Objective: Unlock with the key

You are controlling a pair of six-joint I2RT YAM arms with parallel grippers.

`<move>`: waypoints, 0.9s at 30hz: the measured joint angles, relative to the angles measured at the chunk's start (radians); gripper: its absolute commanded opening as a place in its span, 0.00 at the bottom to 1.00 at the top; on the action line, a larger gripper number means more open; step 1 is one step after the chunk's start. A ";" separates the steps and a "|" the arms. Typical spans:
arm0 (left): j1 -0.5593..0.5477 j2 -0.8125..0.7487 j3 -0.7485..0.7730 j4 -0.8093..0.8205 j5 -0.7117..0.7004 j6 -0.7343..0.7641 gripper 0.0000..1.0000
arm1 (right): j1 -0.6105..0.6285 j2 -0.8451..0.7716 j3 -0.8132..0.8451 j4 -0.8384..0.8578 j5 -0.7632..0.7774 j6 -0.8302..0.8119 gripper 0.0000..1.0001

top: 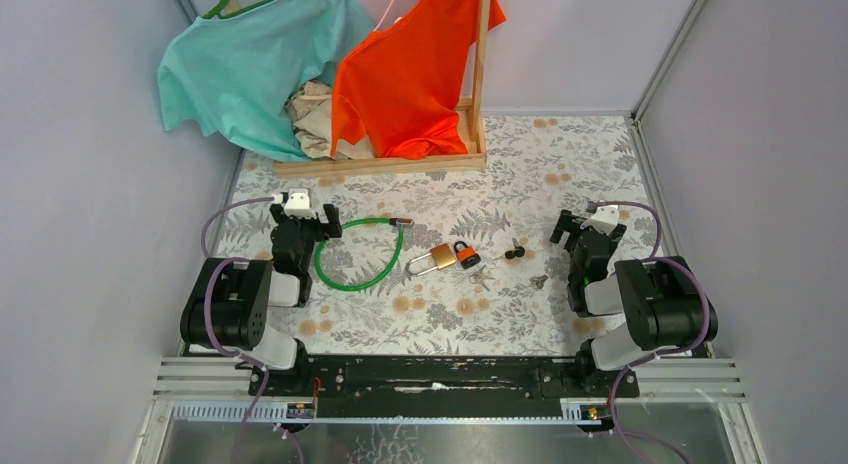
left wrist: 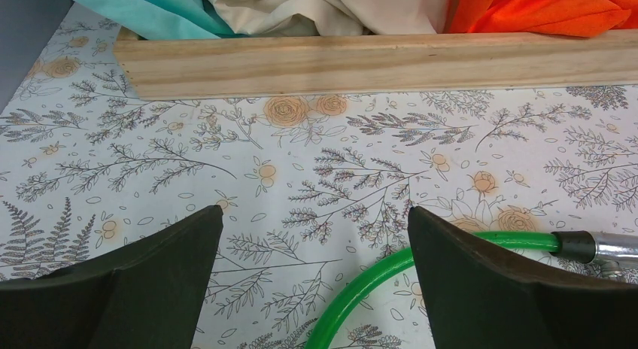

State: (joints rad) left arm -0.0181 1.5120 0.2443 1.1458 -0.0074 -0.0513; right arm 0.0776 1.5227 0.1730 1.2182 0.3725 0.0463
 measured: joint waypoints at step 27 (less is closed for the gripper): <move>0.020 -0.109 0.616 -1.046 0.140 0.082 1.00 | 0.008 -0.305 0.529 -1.004 -0.089 0.381 0.98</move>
State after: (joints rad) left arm 0.0017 1.4025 0.8604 0.1001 0.1326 0.0303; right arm 0.0860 1.2179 0.7021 0.2138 0.2832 0.4274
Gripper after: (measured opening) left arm 0.998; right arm 0.992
